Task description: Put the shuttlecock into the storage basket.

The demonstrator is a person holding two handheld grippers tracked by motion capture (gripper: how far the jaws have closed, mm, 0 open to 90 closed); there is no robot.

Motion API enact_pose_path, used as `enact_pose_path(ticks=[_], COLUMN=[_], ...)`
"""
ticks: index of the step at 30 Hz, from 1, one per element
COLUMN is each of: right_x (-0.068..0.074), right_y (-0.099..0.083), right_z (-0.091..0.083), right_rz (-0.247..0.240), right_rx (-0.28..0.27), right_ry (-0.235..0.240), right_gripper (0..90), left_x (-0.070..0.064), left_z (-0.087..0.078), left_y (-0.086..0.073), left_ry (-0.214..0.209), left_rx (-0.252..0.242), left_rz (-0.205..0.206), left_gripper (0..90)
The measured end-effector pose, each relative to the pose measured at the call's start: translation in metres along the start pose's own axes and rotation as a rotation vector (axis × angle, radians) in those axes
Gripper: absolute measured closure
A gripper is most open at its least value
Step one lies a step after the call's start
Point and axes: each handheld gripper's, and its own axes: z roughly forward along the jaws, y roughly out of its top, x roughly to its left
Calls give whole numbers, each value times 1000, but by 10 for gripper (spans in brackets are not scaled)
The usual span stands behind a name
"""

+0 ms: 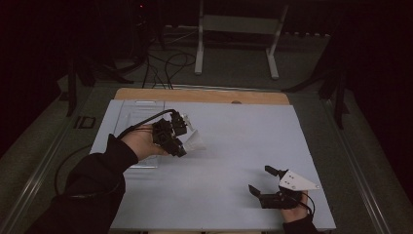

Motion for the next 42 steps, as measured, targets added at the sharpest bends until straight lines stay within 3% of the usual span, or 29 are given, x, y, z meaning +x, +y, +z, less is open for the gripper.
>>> enact_pose_path(ticks=[7, 19, 32, 42], right_x=[0, 0, 1, 2], right_y=[0, 0, -1, 0], right_z=[0, 1, 2, 2], right_rz=[-1, -2, 4, 3], right_rx=[1, 5, 0, 4], right_ry=[3, 2, 11, 9], right_gripper=[91, 91, 92, 92], left_x=[9, 31, 42, 53], left_z=[-6, -20, -31, -37], left_y=[-14, -47, -74, -98], left_ry=[18, 57, 82, 97], left_rx=[1, 8, 30, 25], left_rz=[-33, -124, -176, -248], left_gripper=[658, 658, 658, 658])
